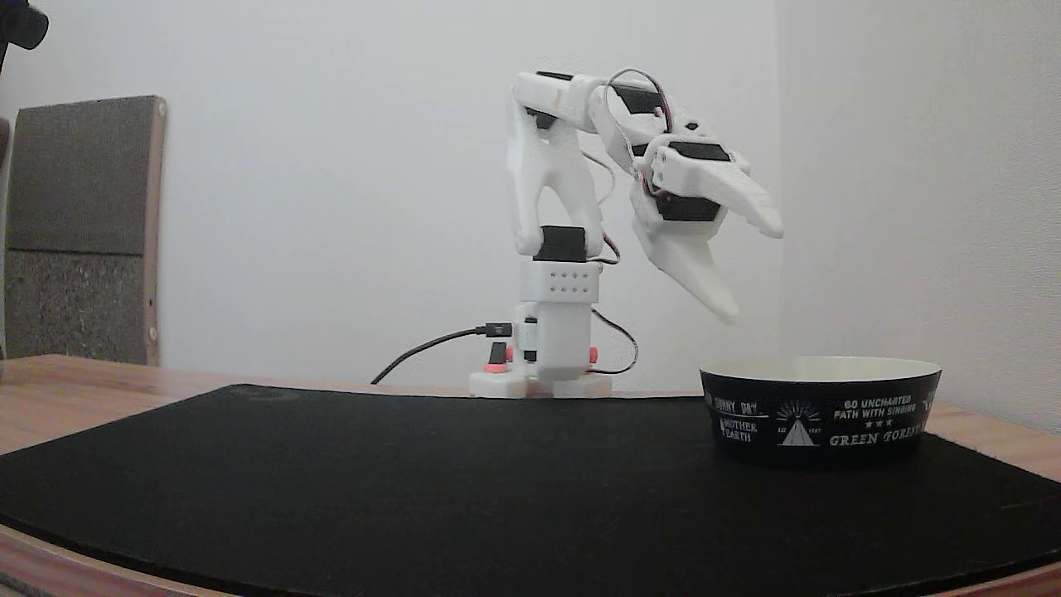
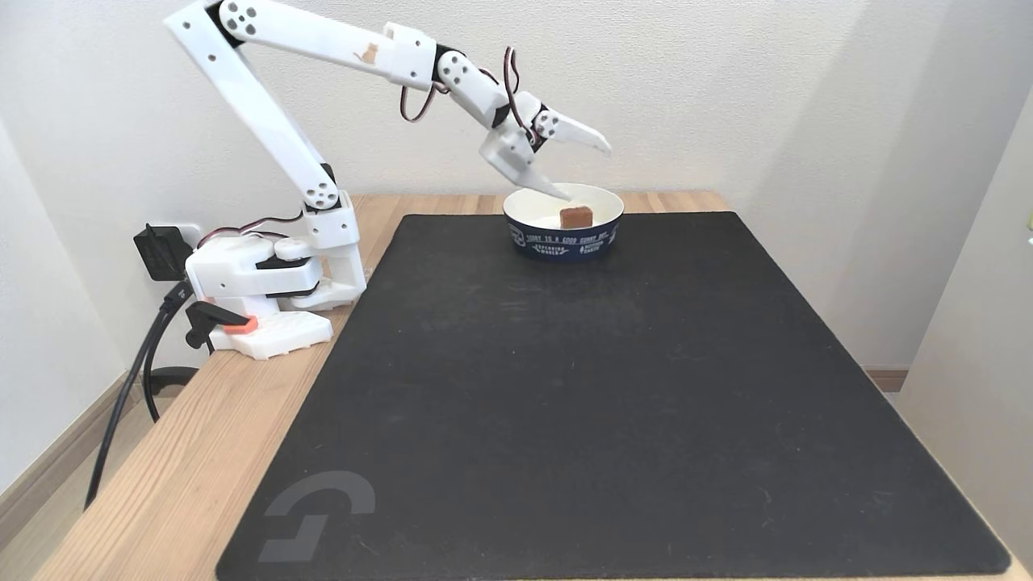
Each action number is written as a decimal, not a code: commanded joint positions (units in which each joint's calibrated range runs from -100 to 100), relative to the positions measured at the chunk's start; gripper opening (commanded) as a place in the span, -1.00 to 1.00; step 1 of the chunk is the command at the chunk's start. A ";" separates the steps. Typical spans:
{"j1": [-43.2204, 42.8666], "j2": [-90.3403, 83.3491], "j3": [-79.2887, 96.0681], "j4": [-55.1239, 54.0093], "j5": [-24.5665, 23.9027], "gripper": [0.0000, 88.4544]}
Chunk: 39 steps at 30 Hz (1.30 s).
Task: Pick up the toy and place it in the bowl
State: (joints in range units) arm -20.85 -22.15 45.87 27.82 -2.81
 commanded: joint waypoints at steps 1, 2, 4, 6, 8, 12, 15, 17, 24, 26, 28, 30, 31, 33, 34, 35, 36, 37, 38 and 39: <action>8.68 -4.90 -0.22 -0.30 0.30 -0.42; 11.27 -7.24 0.51 0.46 0.30 -0.50; 18.55 -15.33 5.28 3.00 0.35 -0.81; 21.14 -20.99 10.60 2.92 0.40 -0.94; 21.39 -31.17 21.69 3.26 0.40 -0.95; 20.64 -47.67 40.34 3.26 0.40 -0.95; 20.56 -60.26 53.14 4.36 0.35 -0.95; 20.39 -65.35 53.86 8.59 0.35 -0.95; 10.10 -77.43 53.68 25.53 0.04 -0.95; 10.27 -77.27 53.68 25.53 -0.01 -0.95; 12.86 -77.27 53.68 25.53 -0.01 -0.95; 14.78 -77.27 53.68 25.53 -0.06 -0.95; 15.04 -77.27 53.68 25.53 -0.06 -0.95; 15.20 -77.10 53.68 25.53 -0.06 -0.95; 15.12 -77.10 53.68 25.53 -0.06 -0.95; 15.12 -77.10 53.68 25.53 -0.06 -0.95; 15.20 -77.10 53.68 25.53 -0.06 -0.95; 15.37 -77.10 53.68 25.53 -0.06 -0.95; 15.20 -77.10 53.68 25.53 -0.06 -0.95; 15.20 -77.10 53.68 25.53 -0.01 -0.95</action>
State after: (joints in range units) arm -6.20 -98.67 98.87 52.89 -2.70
